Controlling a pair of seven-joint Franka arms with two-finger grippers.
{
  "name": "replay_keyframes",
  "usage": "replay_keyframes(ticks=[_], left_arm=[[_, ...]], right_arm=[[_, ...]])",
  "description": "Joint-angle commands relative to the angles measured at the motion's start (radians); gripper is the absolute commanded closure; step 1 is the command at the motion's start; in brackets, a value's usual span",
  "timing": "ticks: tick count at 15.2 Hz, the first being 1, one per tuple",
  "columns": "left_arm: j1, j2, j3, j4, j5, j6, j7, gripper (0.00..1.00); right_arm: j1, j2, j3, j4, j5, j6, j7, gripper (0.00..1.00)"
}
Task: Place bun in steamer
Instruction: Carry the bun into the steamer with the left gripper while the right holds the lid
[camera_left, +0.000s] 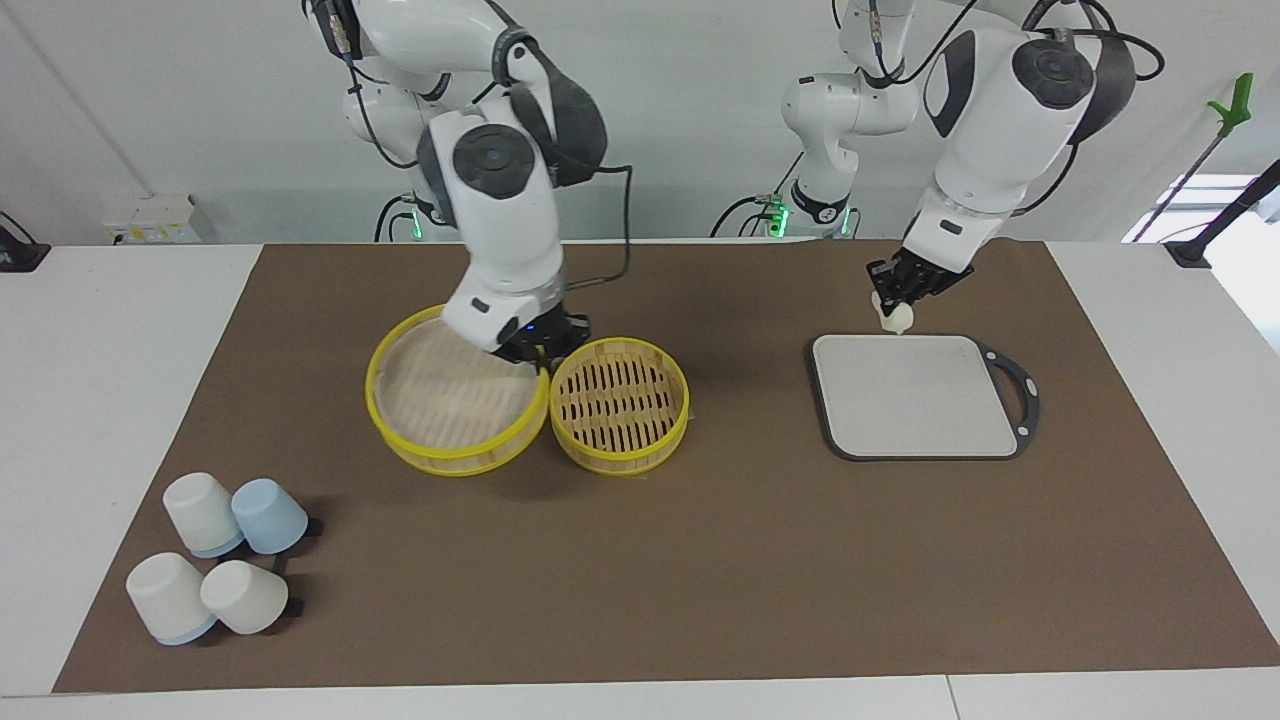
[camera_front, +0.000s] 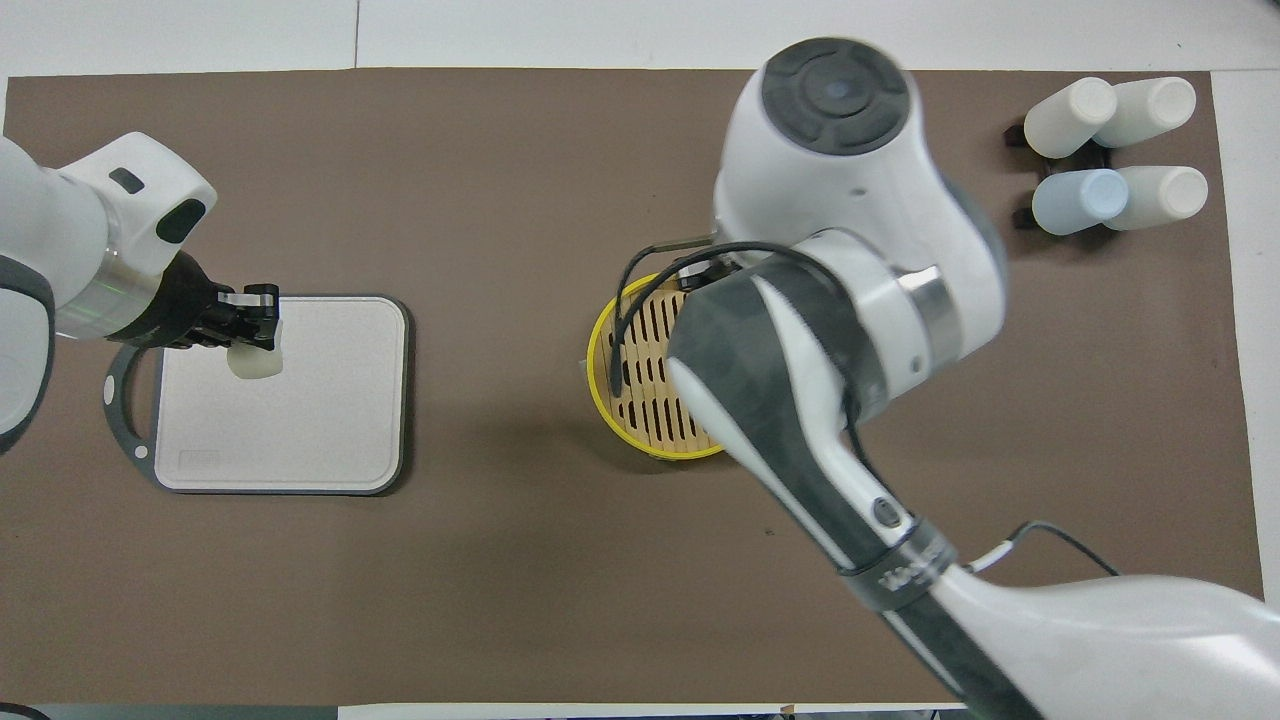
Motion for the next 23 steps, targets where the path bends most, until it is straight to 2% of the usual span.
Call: replay_keyframes(ticks=[1,3,5,6,8,9,11,15,16,18,19,23], left_arm=[[-0.162,0.062,0.003,-0.005,0.001,0.124,-0.239,0.82],[-0.279,0.134,0.005,0.003,0.01,0.225,-0.411,0.83],[-0.371,0.206,0.006,0.004,0.019,0.332,-0.527,0.83],[-0.391,0.226,0.005,-0.008,0.027,0.397,-0.563,0.83],[-0.431,0.27,0.006,-0.019,0.027,0.446,-0.583,0.83],[-0.457,0.316,0.008,-0.016,0.047,0.472,-0.607,0.83],[-0.482,0.382,0.008,-0.02,0.148,0.558,-0.692,0.83],[-0.485,0.404,0.008,-0.022,0.16,0.575,-0.698,0.81],[-0.485,0.406,0.008,-0.02,0.16,0.574,-0.698,0.69],[-0.484,0.404,0.008,-0.016,0.16,0.566,-0.697,0.19],[-0.482,0.401,0.008,-0.017,0.16,0.56,-0.697,0.01],[-0.444,0.323,0.008,-0.022,0.16,0.476,-0.68,0.0]], right_arm=[[-0.117,-0.071,0.011,-0.08,0.006,-0.075,-0.194,0.96],[-0.179,-0.12,0.008,-0.098,0.0,-0.1,-0.319,0.96],[-0.208,-0.148,0.01,-0.135,-0.04,-0.133,-0.353,0.96],[-0.208,-0.171,0.01,-0.187,-0.046,-0.102,-0.351,0.96],[-0.182,-0.182,0.01,-0.206,-0.046,-0.07,-0.322,0.96],[-0.165,-0.186,0.01,-0.218,-0.046,-0.058,-0.293,0.95],[-0.159,-0.191,0.011,-0.235,-0.046,-0.047,-0.273,0.95],[-0.168,-0.193,0.011,-0.237,-0.046,-0.044,-0.282,0.94],[-0.168,-0.193,0.011,-0.238,-0.046,-0.044,-0.281,0.93],[-0.167,-0.193,0.011,-0.24,-0.046,-0.044,-0.281,0.93],[-0.167,-0.193,0.011,-0.24,-0.046,-0.044,-0.281,0.93],[-0.167,-0.193,0.011,-0.24,-0.046,-0.042,-0.279,0.93]])
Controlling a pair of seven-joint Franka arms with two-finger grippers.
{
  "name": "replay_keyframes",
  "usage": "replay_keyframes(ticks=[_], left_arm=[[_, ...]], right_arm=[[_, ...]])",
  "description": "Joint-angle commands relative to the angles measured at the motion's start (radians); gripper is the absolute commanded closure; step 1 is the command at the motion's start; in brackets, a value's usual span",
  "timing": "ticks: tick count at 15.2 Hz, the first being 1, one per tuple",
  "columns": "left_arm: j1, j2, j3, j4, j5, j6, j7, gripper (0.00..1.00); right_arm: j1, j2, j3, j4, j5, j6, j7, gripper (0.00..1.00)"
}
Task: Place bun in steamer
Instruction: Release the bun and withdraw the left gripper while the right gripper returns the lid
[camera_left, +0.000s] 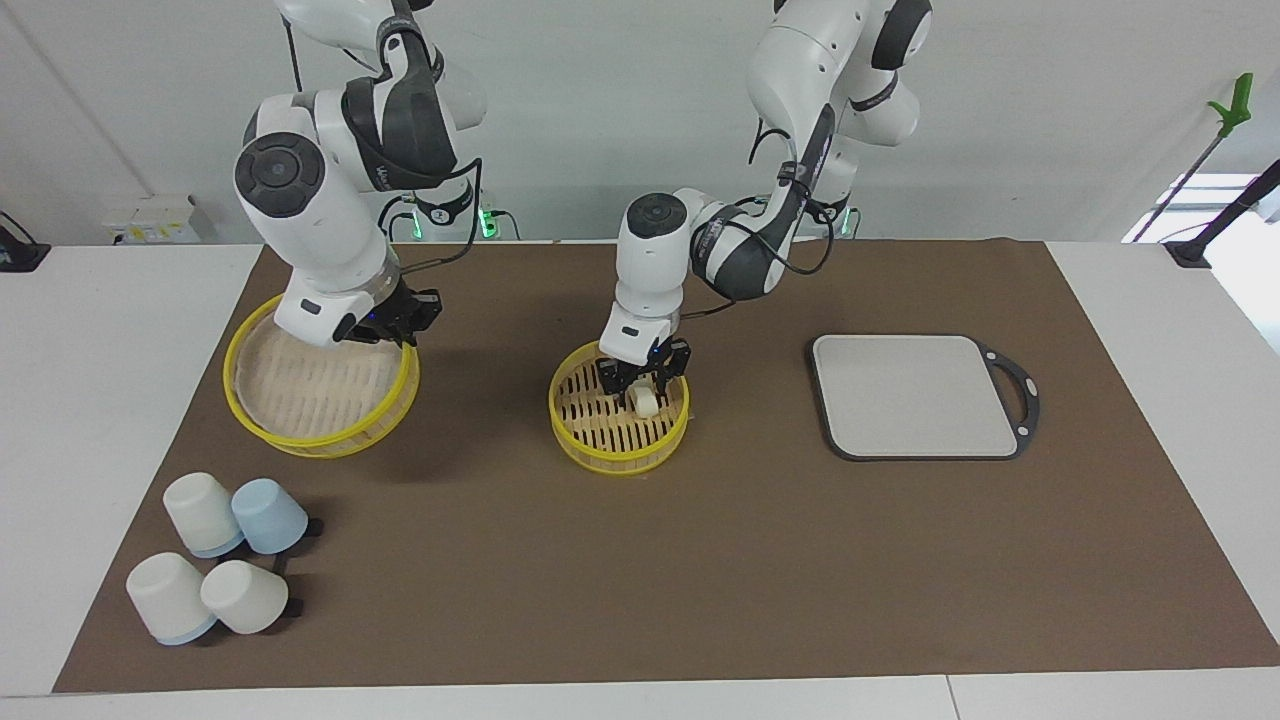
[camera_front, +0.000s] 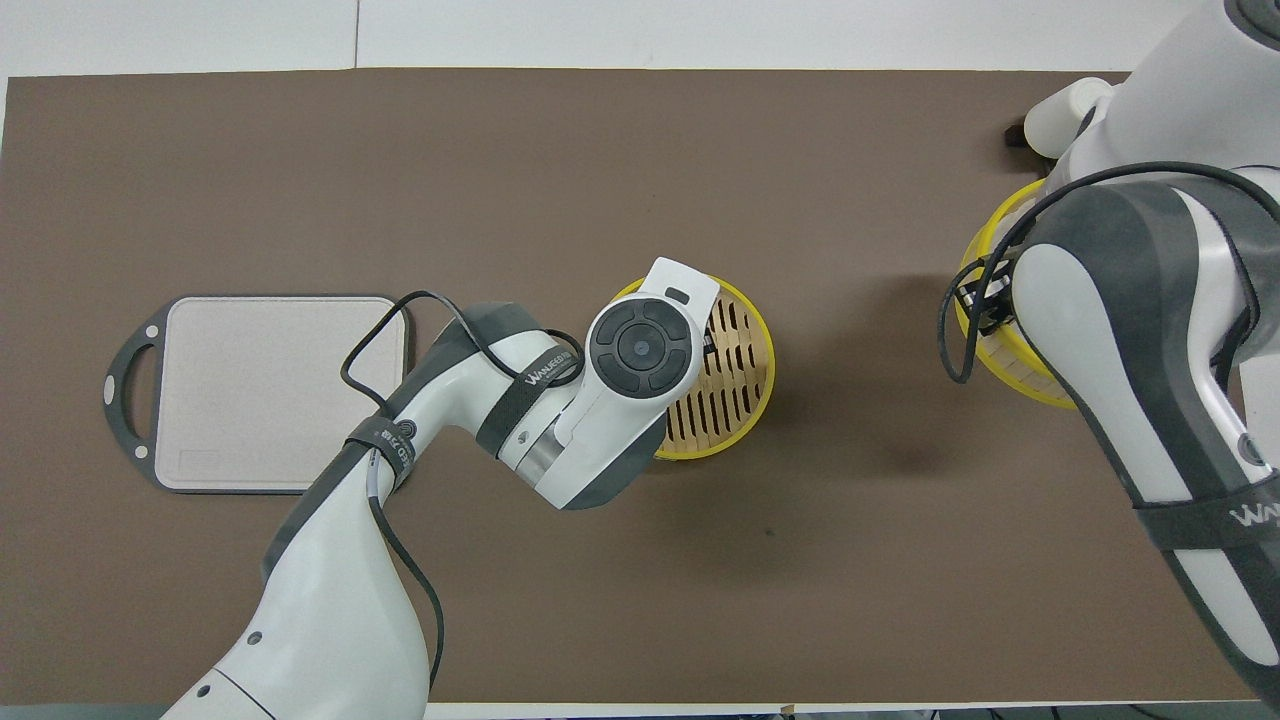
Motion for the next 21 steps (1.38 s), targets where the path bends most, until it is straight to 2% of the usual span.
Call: replay_keyframes(ticks=[1,3,5,6,8,9,11,13,16,21], left_arm=[[0.058,-0.109,-0.002,-0.01,0.022,-0.118,0.011,0.0],[0.096,-0.178,-0.002,-0.004,-0.003,-0.213,0.051,0.0],[0.16,-0.257,-0.002,-0.003,-0.027,-0.307,0.131,0.0],[0.211,-0.296,-0.002,-0.003,-0.043,-0.357,0.195,0.0],[0.318,-0.359,0.001,-0.001,-0.09,-0.44,0.373,0.0],[0.369,-0.385,0.004,-0.001,-0.093,-0.477,0.463,0.0],[0.456,-0.419,0.01,-0.001,-0.093,-0.532,0.617,0.0],[0.535,-0.434,0.012,0.003,-0.093,-0.569,0.744,0.0],[0.599,-0.448,0.013,0.003,-0.093,-0.594,0.841,0.0],[0.604,-0.451,0.024,0.029,-0.093,-0.643,0.867,0.0]], right_arm=[[-0.007,-0.034,0.008,-0.035,-0.018,0.024,0.007,0.93],[-0.007,-0.034,0.008,-0.035,-0.018,0.028,0.012,0.93],[0.008,-0.033,0.014,-0.032,-0.002,0.082,0.054,0.93],[0.06,-0.025,0.017,-0.032,0.006,0.113,0.134,0.93],[0.236,0.027,0.014,-0.003,0.037,0.157,0.408,0.93],[0.305,0.082,0.014,0.064,0.038,0.168,0.528,0.93],[0.376,0.2,0.014,0.2,0.035,0.174,0.651,0.93],[0.454,0.303,0.007,0.293,0.022,0.196,0.758,0.92],[0.481,0.315,0.011,0.272,0.02,0.309,0.788,0.87],[0.497,0.305,0.013,0.209,0.029,0.398,0.831,0.86]])
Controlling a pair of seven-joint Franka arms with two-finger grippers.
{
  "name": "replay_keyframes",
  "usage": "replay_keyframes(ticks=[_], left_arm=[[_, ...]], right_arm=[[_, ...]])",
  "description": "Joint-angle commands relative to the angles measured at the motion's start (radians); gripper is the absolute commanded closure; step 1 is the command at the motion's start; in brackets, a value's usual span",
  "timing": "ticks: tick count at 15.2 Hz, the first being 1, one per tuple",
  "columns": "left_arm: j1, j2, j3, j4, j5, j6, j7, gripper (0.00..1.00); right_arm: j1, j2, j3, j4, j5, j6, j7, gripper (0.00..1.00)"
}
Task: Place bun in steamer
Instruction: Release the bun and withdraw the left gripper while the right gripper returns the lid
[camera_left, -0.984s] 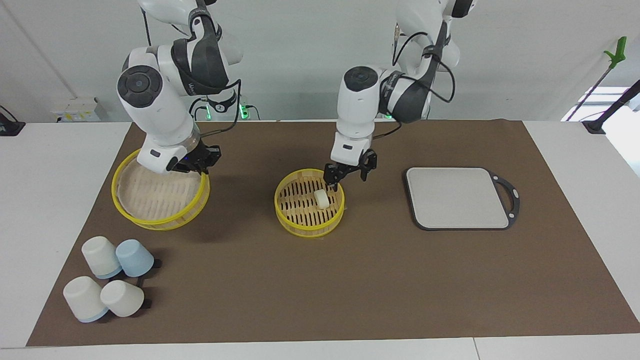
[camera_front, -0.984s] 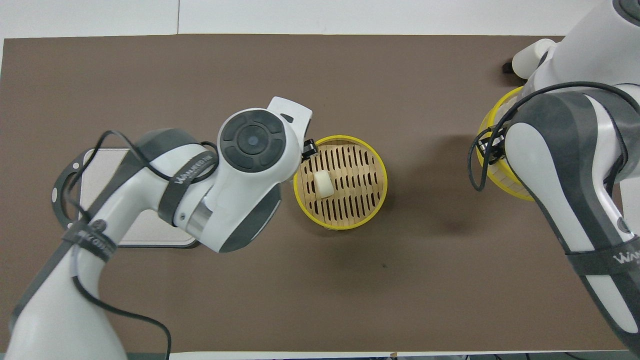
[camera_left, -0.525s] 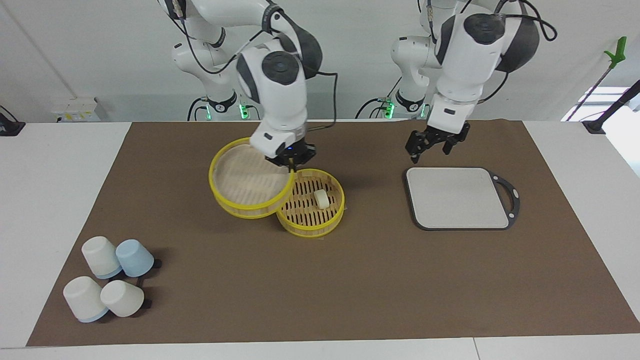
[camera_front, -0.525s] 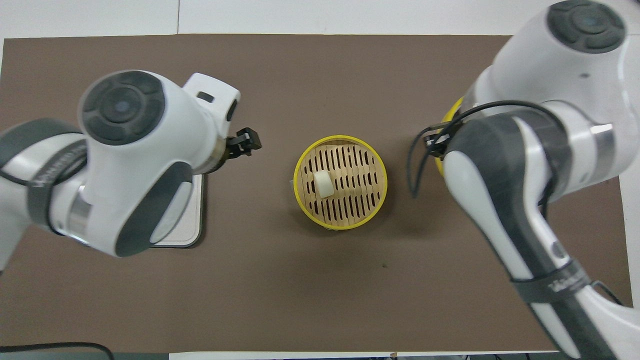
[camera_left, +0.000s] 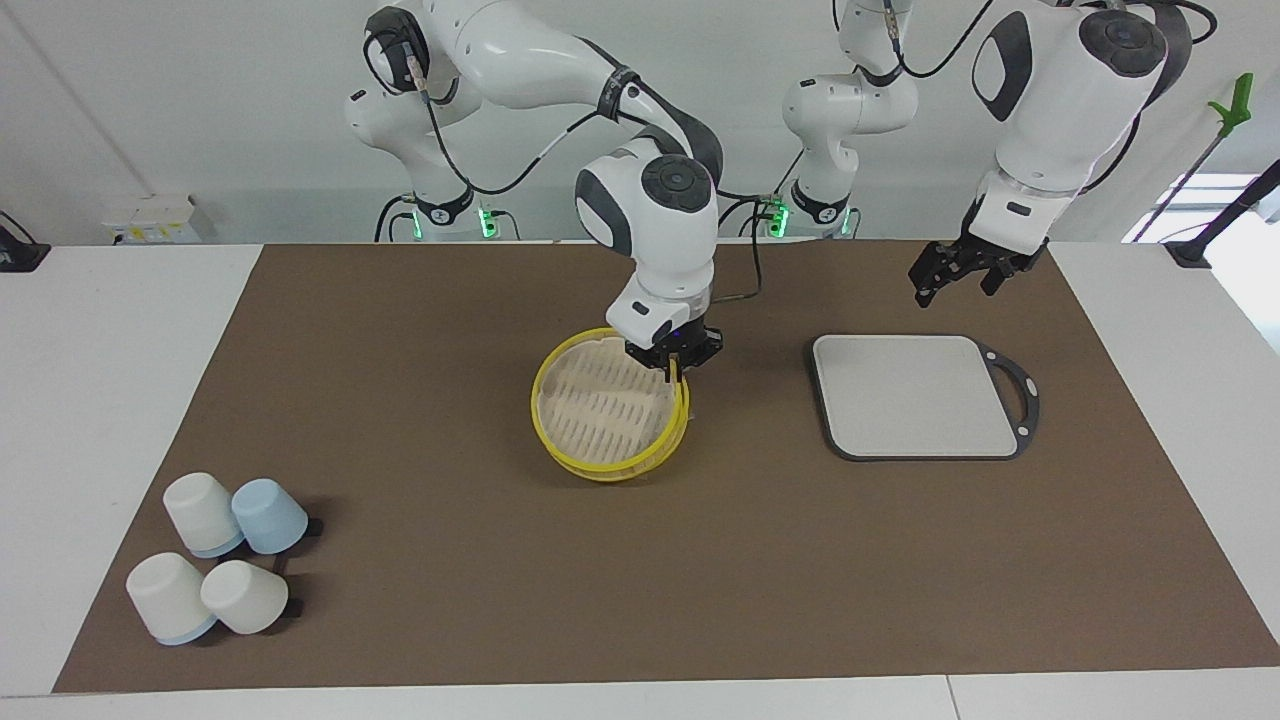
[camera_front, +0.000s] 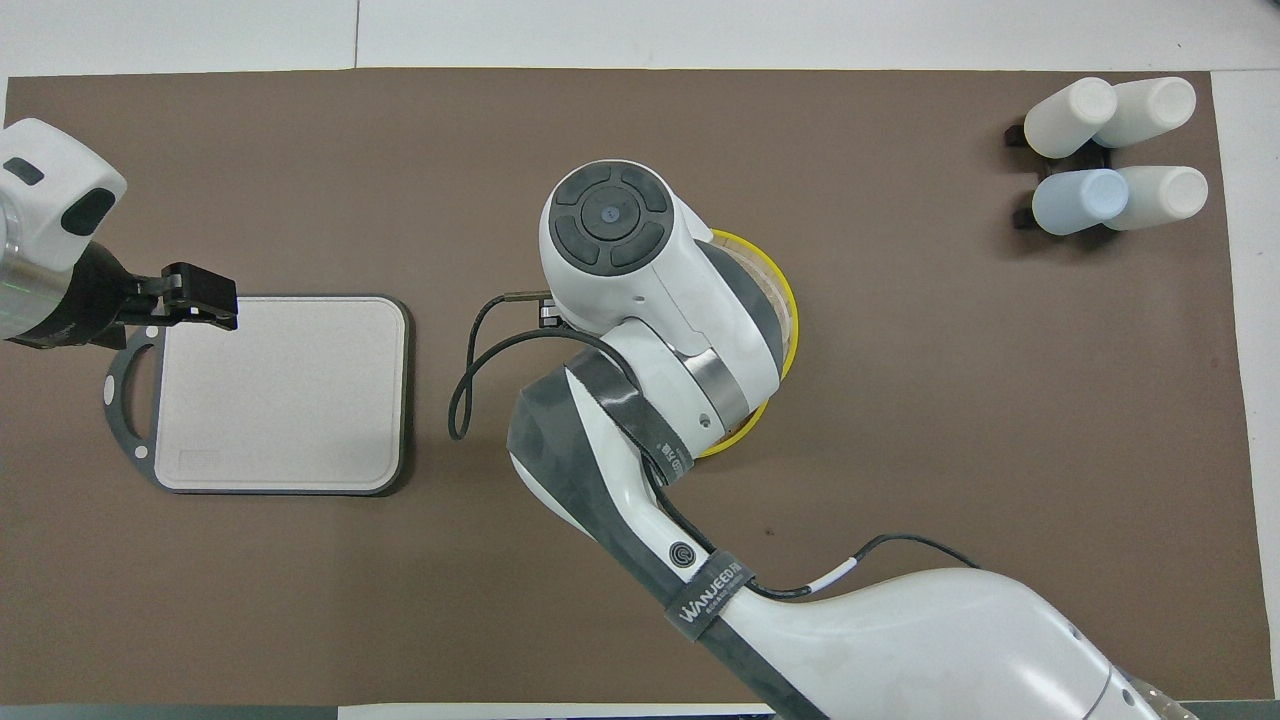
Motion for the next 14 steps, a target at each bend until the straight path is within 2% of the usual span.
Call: replay_keyframes(ticks=[1,4,7,10,12,13,14], left_arm=[[0.001,-0.018,0.003,0.015,-0.012,-0.056,0.054,0.0],[0.001,-0.017,0.016,0.024,-0.035,-0.082,0.07,0.0],[-0.002,-0.012,0.032,0.04,-0.049,-0.088,0.076,0.0],[-0.004,-0.005,0.033,0.05,-0.049,-0.099,0.077,0.0],[-0.006,-0.002,0.035,0.063,-0.05,-0.102,0.077,0.0],[-0.006,-0.002,0.035,0.066,-0.055,-0.103,0.077,0.0],[-0.006,0.0,0.035,0.067,-0.061,-0.11,0.077,0.0]], right_arm=[[0.004,-0.016,0.002,-0.033,0.004,0.03,0.029,0.86],[0.004,-0.021,0.002,-0.051,0.004,0.035,0.029,0.87],[0.002,-0.054,0.002,-0.14,0.003,0.11,0.023,0.86],[0.004,-0.059,0.002,-0.149,0.003,0.11,0.025,0.83],[0.002,-0.062,0.002,-0.163,0.003,0.116,0.022,0.76],[0.001,-0.064,0.002,-0.171,0.003,0.119,0.022,0.69],[-0.002,-0.07,0.002,-0.183,0.003,0.131,0.02,0.55]])
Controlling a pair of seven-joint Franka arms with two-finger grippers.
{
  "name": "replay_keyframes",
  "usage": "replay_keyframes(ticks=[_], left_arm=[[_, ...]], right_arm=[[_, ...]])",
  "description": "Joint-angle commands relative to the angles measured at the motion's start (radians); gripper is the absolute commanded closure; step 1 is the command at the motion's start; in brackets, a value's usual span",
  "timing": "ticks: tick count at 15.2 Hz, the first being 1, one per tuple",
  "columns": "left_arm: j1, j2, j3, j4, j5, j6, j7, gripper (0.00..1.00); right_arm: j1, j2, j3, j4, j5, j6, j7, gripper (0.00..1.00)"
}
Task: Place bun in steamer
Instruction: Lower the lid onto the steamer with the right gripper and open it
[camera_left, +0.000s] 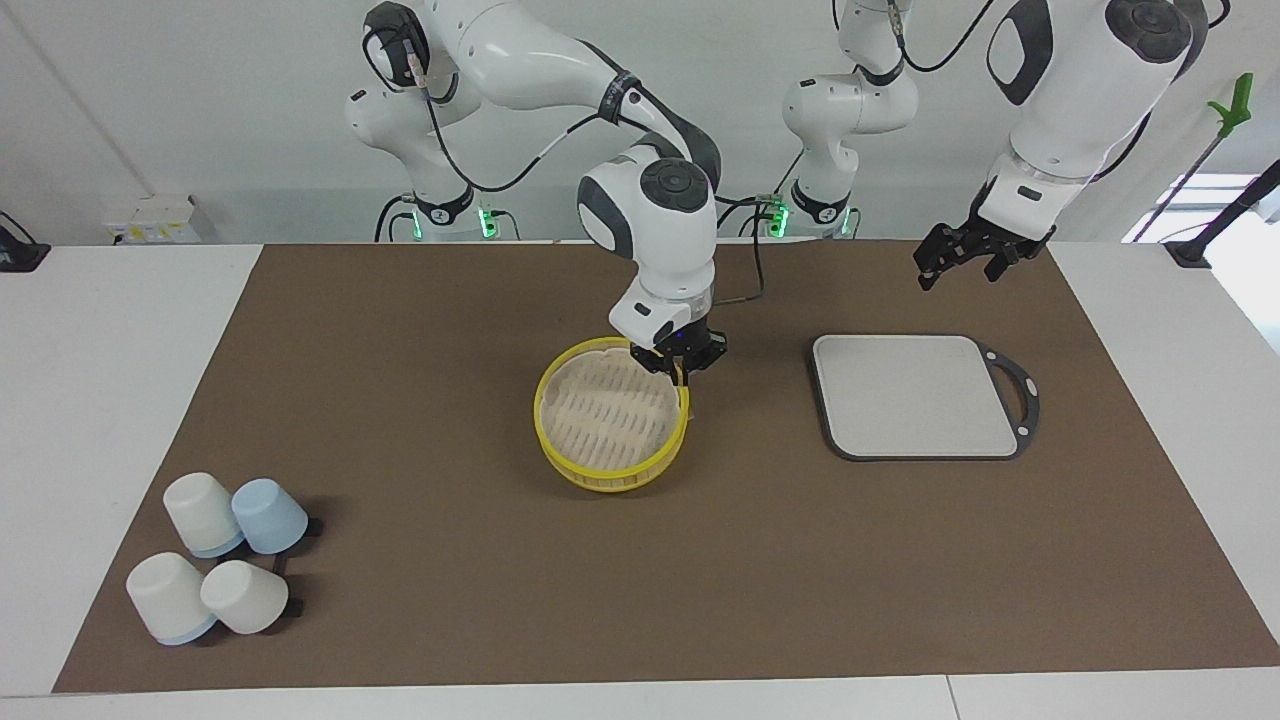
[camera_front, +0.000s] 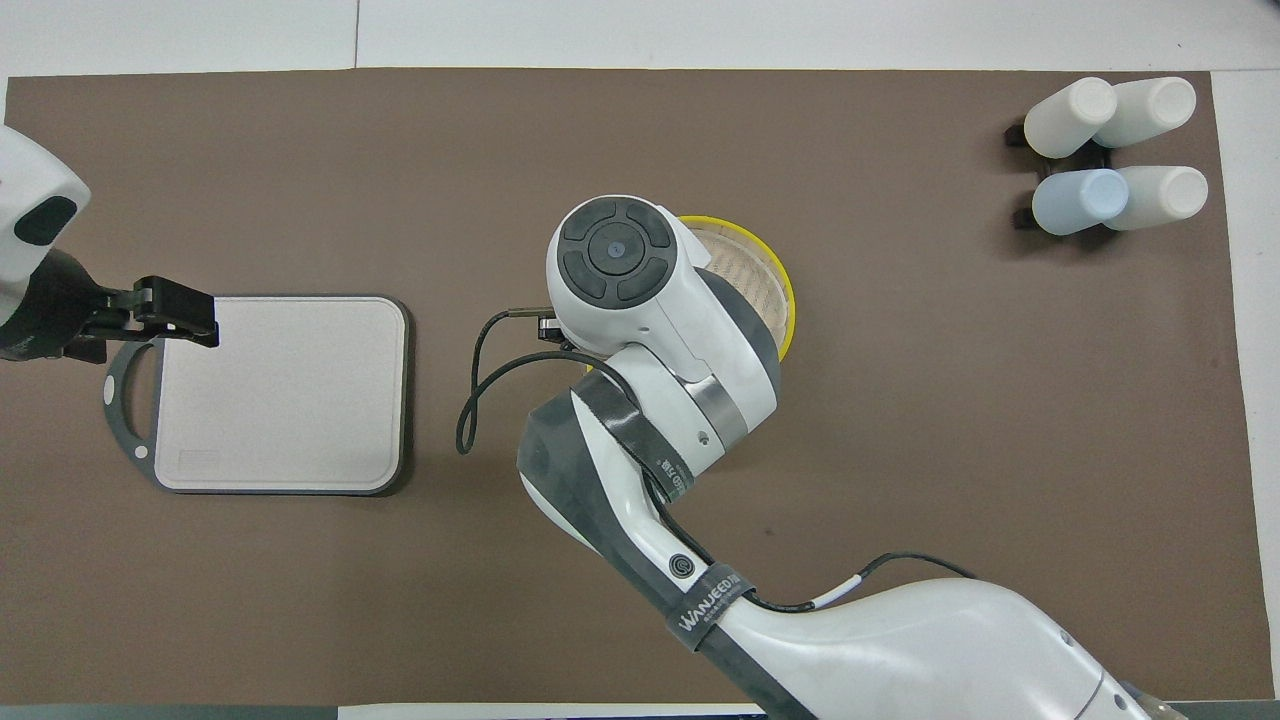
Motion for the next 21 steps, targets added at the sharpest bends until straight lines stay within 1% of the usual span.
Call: replay_keyframes(ticks=[1,2,3,4,5,6,8,11,14,16,17,19,20,21], left_arm=[[-0.007,0.011,0.019,0.044,-0.021,-0.041,0.018,0.0],[-0.01,0.014,0.026,0.059,-0.023,-0.049,0.019,0.0],[-0.01,0.014,0.029,0.064,-0.023,-0.058,0.019,0.0],[-0.008,0.014,0.029,0.071,-0.024,-0.061,0.019,0.0],[-0.008,0.017,0.029,0.074,-0.024,-0.064,0.019,0.0],[-0.008,0.017,0.031,0.079,-0.024,-0.069,0.018,0.0],[-0.008,0.019,0.033,0.084,-0.024,-0.069,0.018,0.0],[-0.001,0.016,0.026,0.084,-0.024,-0.067,0.018,0.0],[-0.001,0.014,0.026,0.084,-0.024,-0.066,0.018,0.0],[-0.002,0.012,0.026,0.082,-0.024,-0.064,0.019,0.0],[-0.004,0.012,0.025,0.082,-0.024,-0.064,0.018,0.0],[-0.005,0.011,0.025,0.082,-0.024,-0.061,0.018,0.0],[-0.005,0.012,0.025,0.082,-0.024,-0.061,0.018,0.0],[-0.005,0.012,0.025,0.082,-0.024,-0.058,0.018,0.0]], right_arm=[[-0.004,-0.041,0.0,-0.09,0.002,0.063,0.007,0.53],[-0.005,-0.051,0.0,-0.11,0.002,0.084,0.007,0.54],[-0.004,-0.055,0.0,-0.127,0.002,0.103,0.007,0.56],[-0.004,-0.056,0.0,-0.13,0.002,0.104,0.009,0.77],[0.001,-0.056,0.002,-0.127,0.004,0.103,0.015,0.91],[0.024,-0.056,0.0,-0.126,0.004,0.097,0.024,0.93],[0.054,-0.058,-0.001,-0.122,0.002,0.094,0.067,0.93],[0.071,-0.061,-0.003,-0.121,0.002,0.087,0.09,0.93],[0.061,-0.062,-0.001,-0.127,0.001,0.095,0.078,0.93],[0.047,-0.061,0.0,-0.135,-0.001,0.124,0.073,0.93],[0.045,-0.064,0.0,-0.156,-0.001,0.149,0.07,0.92],[0.047,-0.058,0.0,-0.175,-0.001,0.204,0.068,0.9],[0.047,-0.059,0.0,-0.188,-0.001,0.221,0.068,0.85],[0.047,-0.059,0.0,-0.188,0.001,0.219,0.07,0.61]])
